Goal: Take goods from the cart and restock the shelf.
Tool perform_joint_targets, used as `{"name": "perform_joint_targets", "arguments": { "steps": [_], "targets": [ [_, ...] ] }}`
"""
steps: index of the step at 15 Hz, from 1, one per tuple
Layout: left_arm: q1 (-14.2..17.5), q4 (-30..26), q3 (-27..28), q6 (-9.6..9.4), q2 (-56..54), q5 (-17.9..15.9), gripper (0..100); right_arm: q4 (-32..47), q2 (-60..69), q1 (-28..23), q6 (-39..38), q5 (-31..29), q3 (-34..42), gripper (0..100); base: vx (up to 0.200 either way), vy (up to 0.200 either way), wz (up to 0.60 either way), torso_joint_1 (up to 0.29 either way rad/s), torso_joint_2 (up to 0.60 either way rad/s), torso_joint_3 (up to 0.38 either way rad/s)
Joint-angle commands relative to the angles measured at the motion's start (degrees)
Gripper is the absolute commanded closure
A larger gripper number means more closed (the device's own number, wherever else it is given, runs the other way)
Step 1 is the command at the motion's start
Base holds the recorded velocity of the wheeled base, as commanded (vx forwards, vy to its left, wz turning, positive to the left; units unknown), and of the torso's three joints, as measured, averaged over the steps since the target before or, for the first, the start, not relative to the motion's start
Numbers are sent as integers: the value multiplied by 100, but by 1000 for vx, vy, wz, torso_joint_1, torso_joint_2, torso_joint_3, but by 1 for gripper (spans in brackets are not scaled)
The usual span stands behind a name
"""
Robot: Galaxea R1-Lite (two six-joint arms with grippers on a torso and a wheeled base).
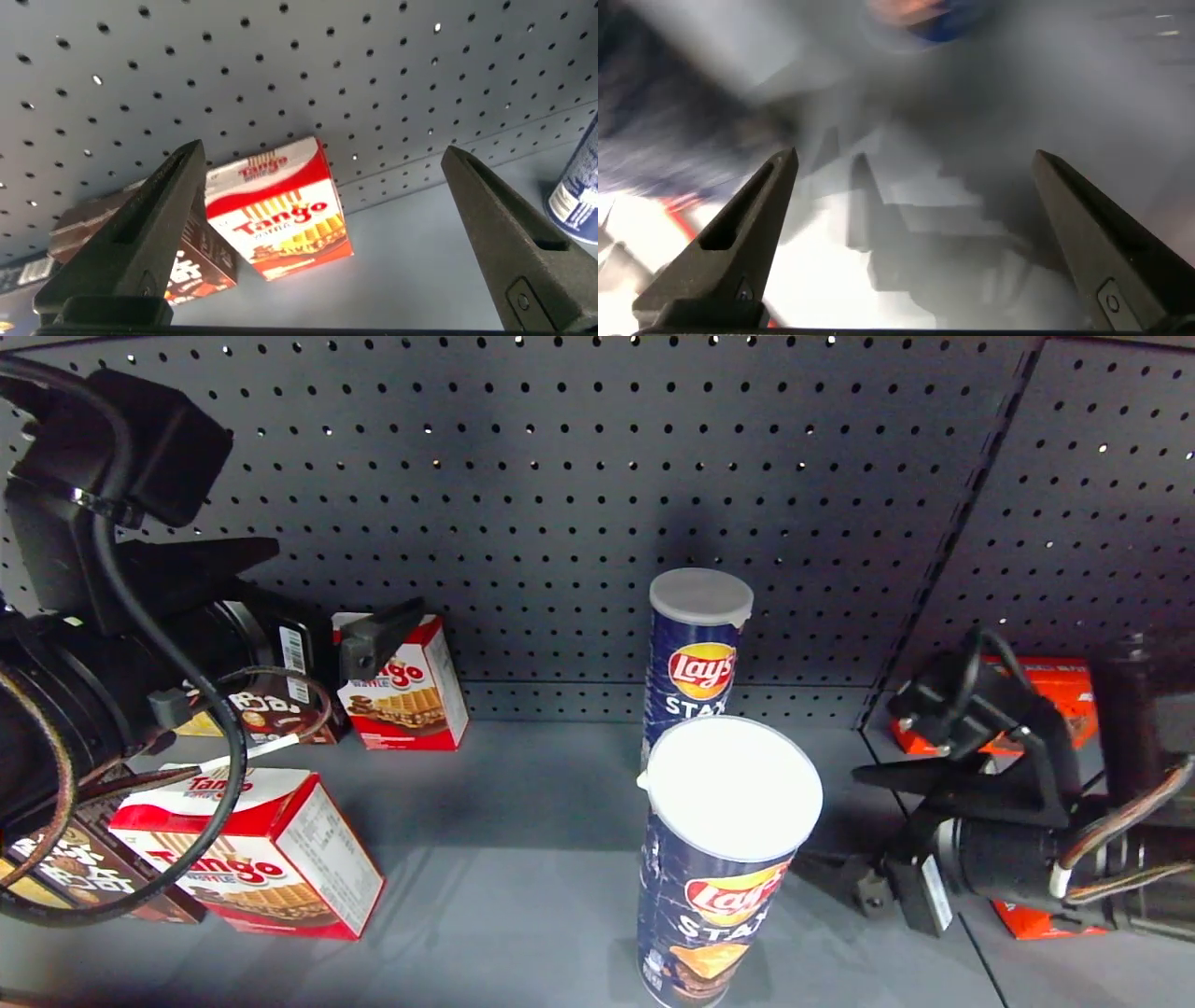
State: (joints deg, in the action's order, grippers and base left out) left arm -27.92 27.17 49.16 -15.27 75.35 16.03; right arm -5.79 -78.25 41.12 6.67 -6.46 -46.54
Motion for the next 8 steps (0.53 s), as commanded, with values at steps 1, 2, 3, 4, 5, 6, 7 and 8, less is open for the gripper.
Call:
{"name": "perform_joint_targets", "arguments": {
  "steps": [1,2,3,4,5,6,7,8],
  "targets": [
    [-12,51,-12,-37,-91,5,0,-10,820,-763,1,13,-83,0,0,0,0,0,0,0],
    [-12,78,-21,-195,-310,5,0,-1,1435,-1308,1,4,-21,0,0,0,0,0,0,0],
    [6,60,41,-248,-486,5,0,25,1972,-1879,1,13,31,0,0,0,0,0,0,0],
    [23,34,93,-248,-636,5,0,25,2385,-2433,1,40,110,0,0,0,0,0,0,0],
    [111,16,120,-248,-838,5,0,-19,2771,-2829,-34,4,313,0,0,0,0,0,0,0],
    [120,7,120,-265,-1014,32,0,-98,3141,-3119,-34,4,620,0,0,0,0,0,0,0],
    [146,-10,120,-265,-1101,32,0,-186,3316,-3259,-34,4,822,0,0,0,0,0,0,0],
    [146,-239,93,-283,-1479,67,0,-704,3888,-3760,1,4,1692,0,0,0,0,0,0,0]
  ]
}}
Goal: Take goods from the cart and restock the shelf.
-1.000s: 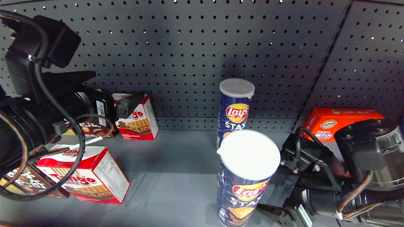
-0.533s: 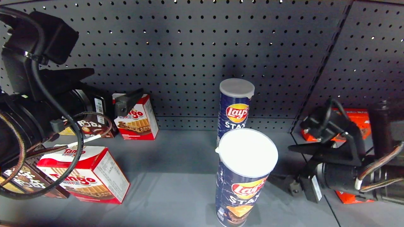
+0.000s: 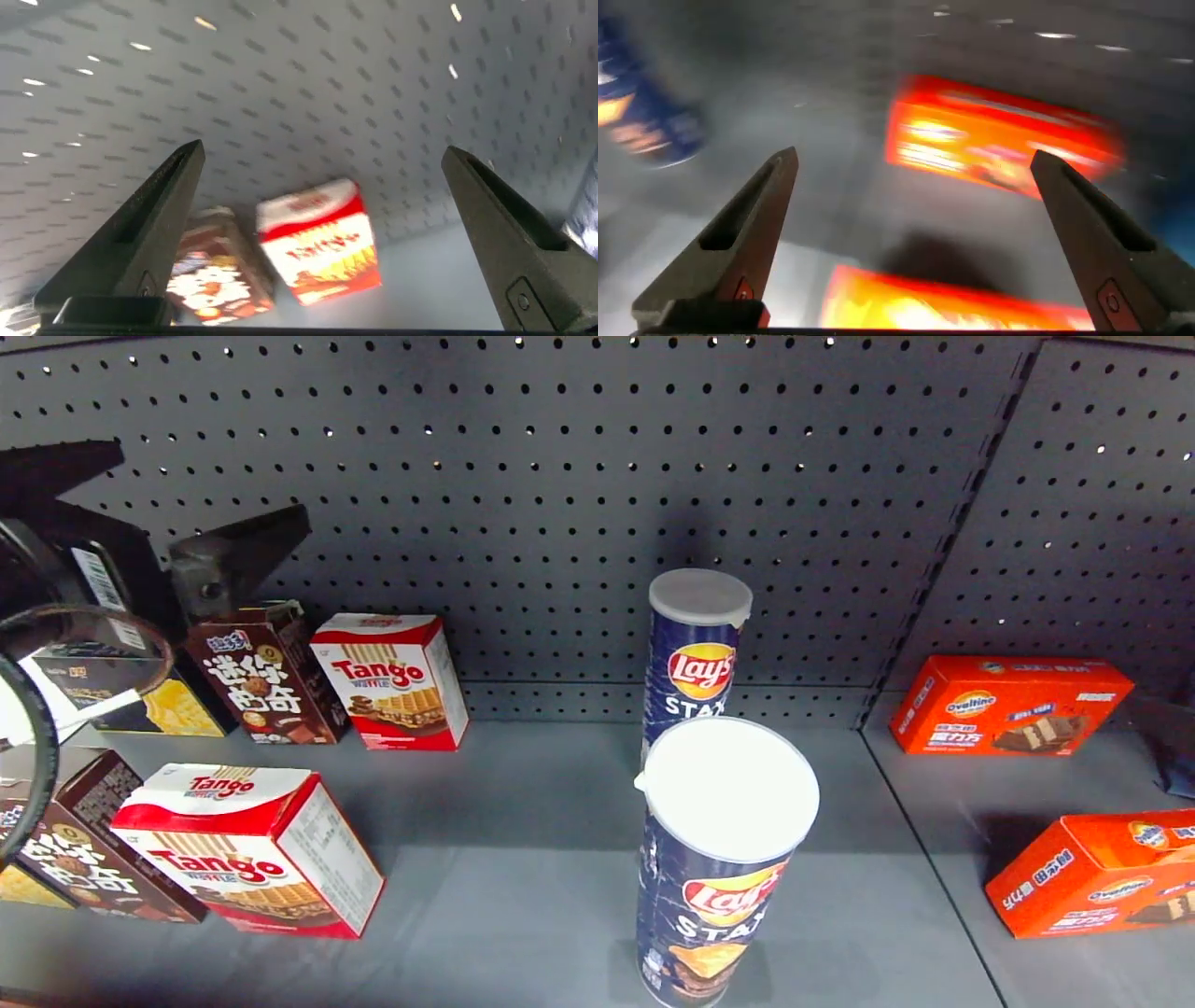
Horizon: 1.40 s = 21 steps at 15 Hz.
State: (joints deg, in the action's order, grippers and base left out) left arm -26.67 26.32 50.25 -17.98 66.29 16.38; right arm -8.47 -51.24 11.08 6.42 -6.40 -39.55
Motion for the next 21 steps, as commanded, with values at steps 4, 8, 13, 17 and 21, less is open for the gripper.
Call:
{"name": "perform_joint_targets", "arguments": {
  "steps": [4,8,13,17,21],
  "targets": [
    [-5,-1234,-200,-118,-1760,14,0,-480,2759,-1214,8,60,2680,0,0,0,0,0,0,0],
    [4,-1859,-516,-285,-2621,14,0,469,4974,-1029,-616,622,3955,0,0,0,0,0,0,0],
    [-22,-1885,-797,-267,-2709,5,0,786,5124,-1108,-730,693,3955,0,0,0,0,0,0,0],
    [-57,-1902,-1017,-408,-2806,-206,0,786,5124,-1108,-730,693,3955,0,0,0,0,0,0,0],
    [-40,-2069,-2450,-153,-3790,-215,0,786,5124,-1108,-730,693,3955,0,0,0,0,0,0,0]
  ]
}}
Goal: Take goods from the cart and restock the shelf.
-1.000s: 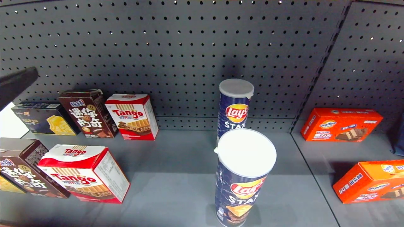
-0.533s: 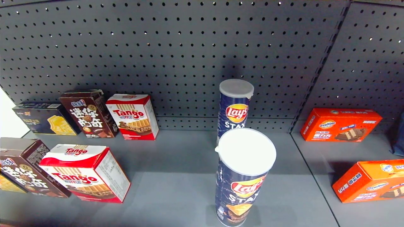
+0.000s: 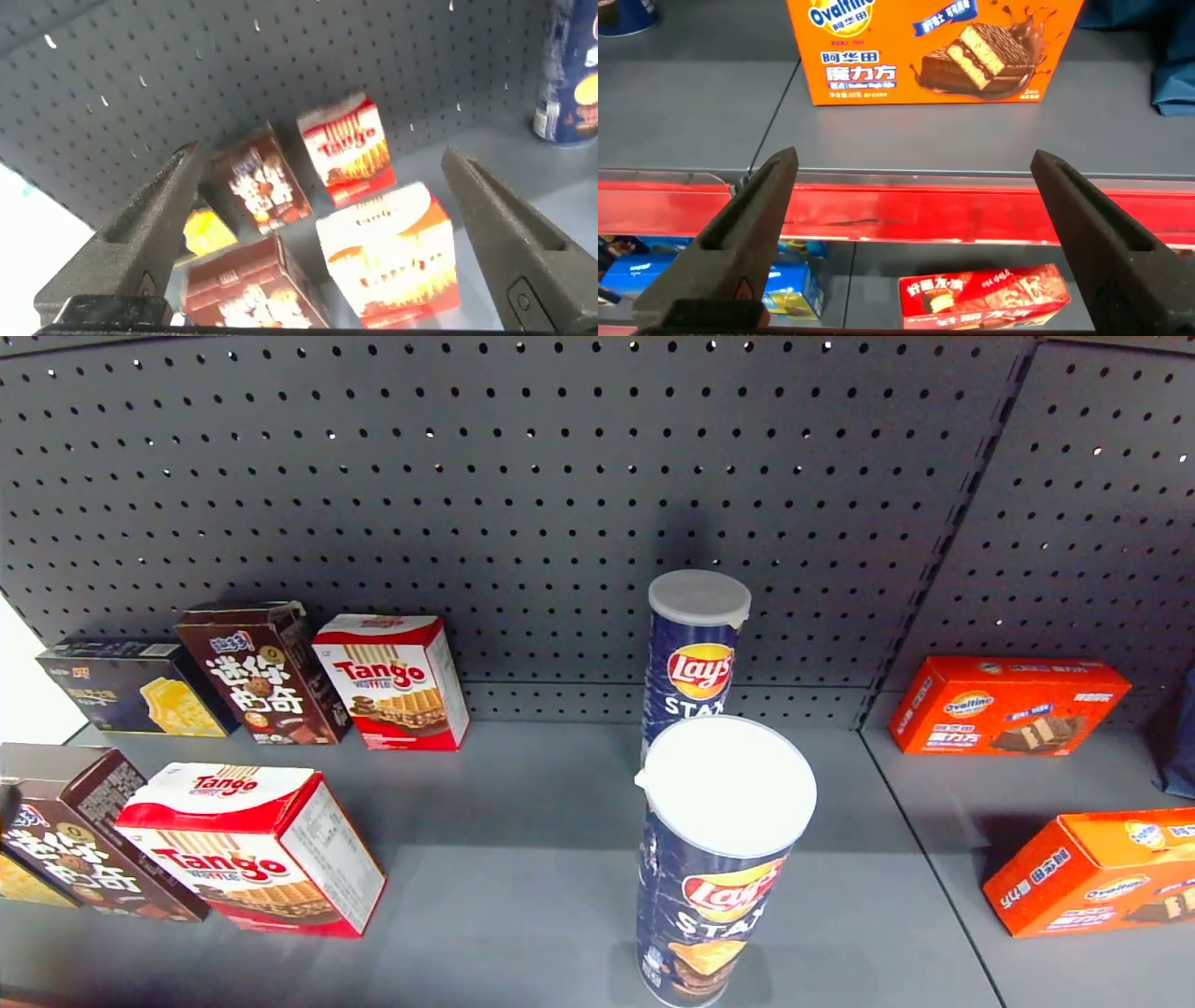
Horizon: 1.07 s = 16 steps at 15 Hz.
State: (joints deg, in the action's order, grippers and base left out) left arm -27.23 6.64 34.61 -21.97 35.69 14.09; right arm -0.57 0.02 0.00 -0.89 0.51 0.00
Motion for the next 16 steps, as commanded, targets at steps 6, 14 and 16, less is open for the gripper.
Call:
{"name": "perform_joint_targets", "arguments": {
  "steps": [6,14,16],
  "targets": [
    [2152,-752,-3232,421,-2761,-2271,0,-4,-2,9,1,2,0,0,0,0,0,0,0,0],
    [2741,-506,-3373,1696,-3569,-1409,0,-4,-2,0,1,2,0,0,0,0,0,0,0,0],
    [2741,-497,-3373,1722,-3569,-1910,0,-4,-2,9,1,2,0,0,0,0,0,0,0,0]
  ]
}}
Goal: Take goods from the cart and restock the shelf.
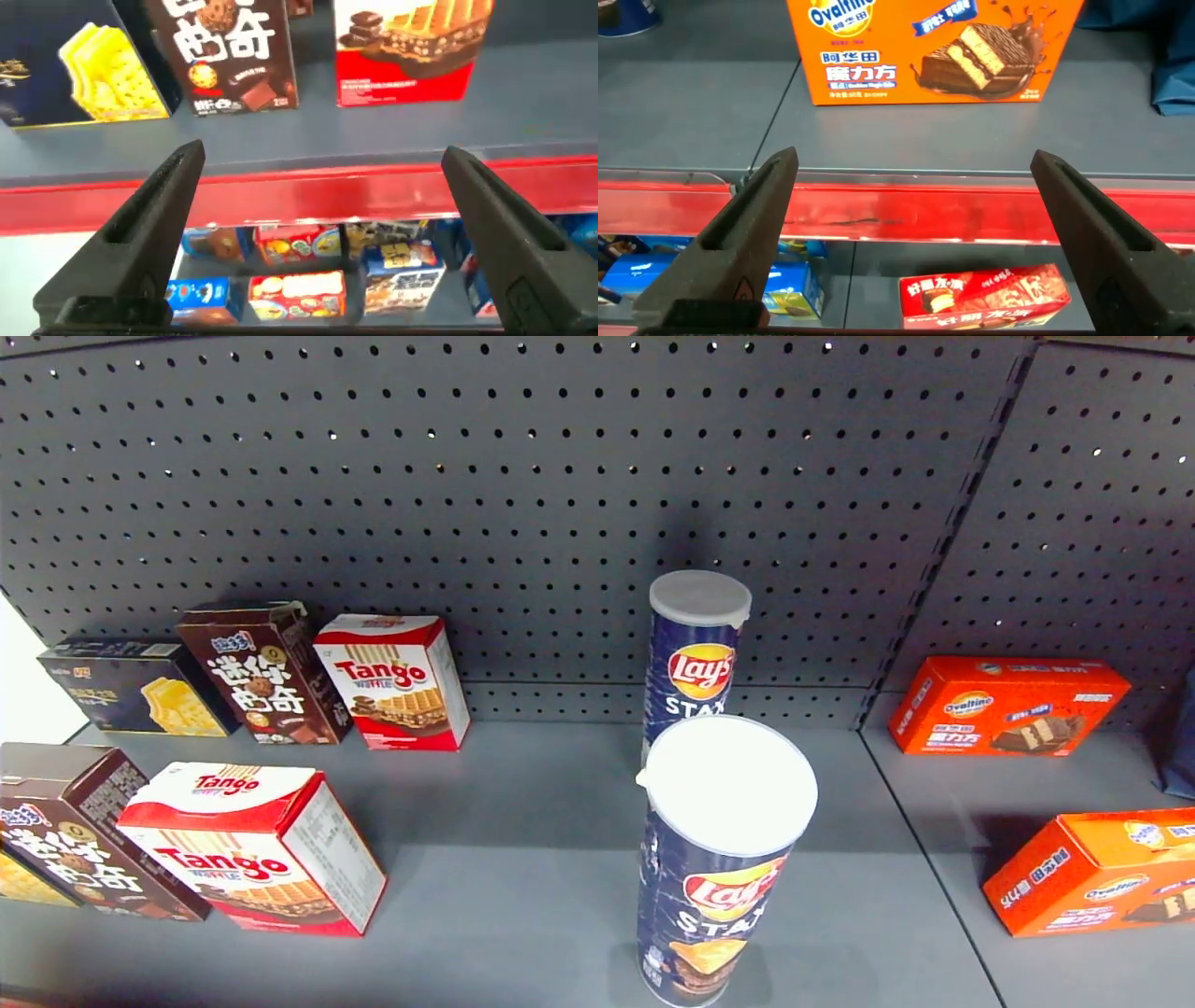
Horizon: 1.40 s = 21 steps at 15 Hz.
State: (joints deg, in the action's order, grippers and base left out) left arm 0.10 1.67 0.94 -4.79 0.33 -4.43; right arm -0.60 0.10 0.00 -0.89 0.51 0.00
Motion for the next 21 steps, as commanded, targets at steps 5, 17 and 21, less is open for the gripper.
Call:
{"name": "perform_joint_targets", "arguments": {
  "steps": [5,17,21],
  "targets": [
    [-1,141,-85,620,-33,733,0,-2,-10,0,1,2,0,0,0,0,0,0,0,0],
    [8,-246,-59,154,-33,240,0,-2,-10,0,-34,-60,0,0,0,0,0,0,0,0],
    [8,-176,-85,119,-33,302,0,-2,-10,0,1,-86,0,0,0,0,0,0,0,0]
  ]
}}
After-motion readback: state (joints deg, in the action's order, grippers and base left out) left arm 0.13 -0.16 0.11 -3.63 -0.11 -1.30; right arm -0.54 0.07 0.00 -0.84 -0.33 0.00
